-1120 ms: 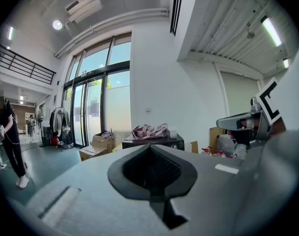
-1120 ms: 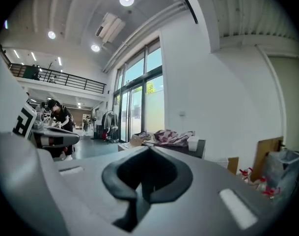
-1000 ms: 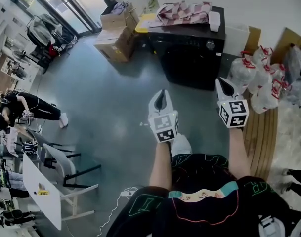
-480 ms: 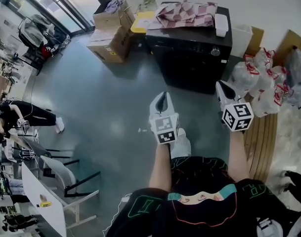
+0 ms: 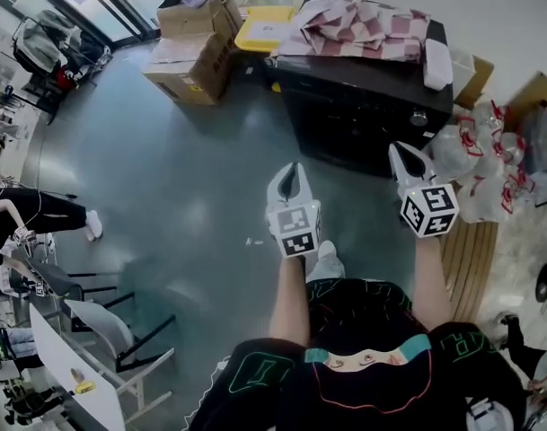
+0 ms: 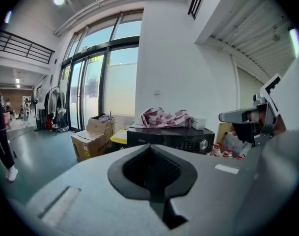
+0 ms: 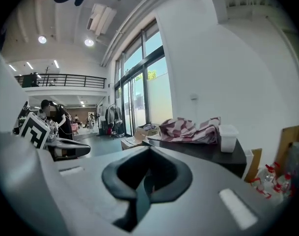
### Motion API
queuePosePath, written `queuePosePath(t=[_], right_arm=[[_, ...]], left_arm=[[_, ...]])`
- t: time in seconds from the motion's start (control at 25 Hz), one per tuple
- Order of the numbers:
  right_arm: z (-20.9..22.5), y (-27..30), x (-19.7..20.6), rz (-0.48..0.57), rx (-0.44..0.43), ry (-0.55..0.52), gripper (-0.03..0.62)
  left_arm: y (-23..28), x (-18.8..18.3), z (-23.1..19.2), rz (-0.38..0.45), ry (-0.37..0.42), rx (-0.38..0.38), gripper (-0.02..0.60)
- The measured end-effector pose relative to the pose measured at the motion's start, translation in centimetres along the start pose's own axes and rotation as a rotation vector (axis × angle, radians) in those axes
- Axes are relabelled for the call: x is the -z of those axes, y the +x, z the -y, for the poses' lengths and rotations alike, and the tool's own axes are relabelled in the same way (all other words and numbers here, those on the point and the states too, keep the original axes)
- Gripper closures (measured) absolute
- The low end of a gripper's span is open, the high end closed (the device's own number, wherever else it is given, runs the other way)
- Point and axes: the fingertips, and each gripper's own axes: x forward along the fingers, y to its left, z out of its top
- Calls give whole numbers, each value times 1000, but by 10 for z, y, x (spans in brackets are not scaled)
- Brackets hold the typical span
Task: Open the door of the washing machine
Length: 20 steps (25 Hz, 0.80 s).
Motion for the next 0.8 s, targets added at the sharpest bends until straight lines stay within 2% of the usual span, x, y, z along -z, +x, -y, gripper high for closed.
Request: queuePosePath(t=[0.16,0.28,0.44,0.52,0.68,0.8], right_arm=[[3,36,9,-56,15,-24,591],[23,44,26,-110,61,-29,591],[64,48,41,-162,149,-35,591],[75,55,46,-180,162,-49,591],[79,92,57,-213,99,-84,591],[73,122,63,-226,-31,-112,591]], left_arm=[[41,10,-13,-45,-41,25,571],[68,22,-12,-82,-59,46,571],[101,40,7,-133,-56,96,571],[116,46,18,-158,-47,131,571],[149,49,22,-182,-46,139,571],[177,50,22,-205,-31,123,571]])
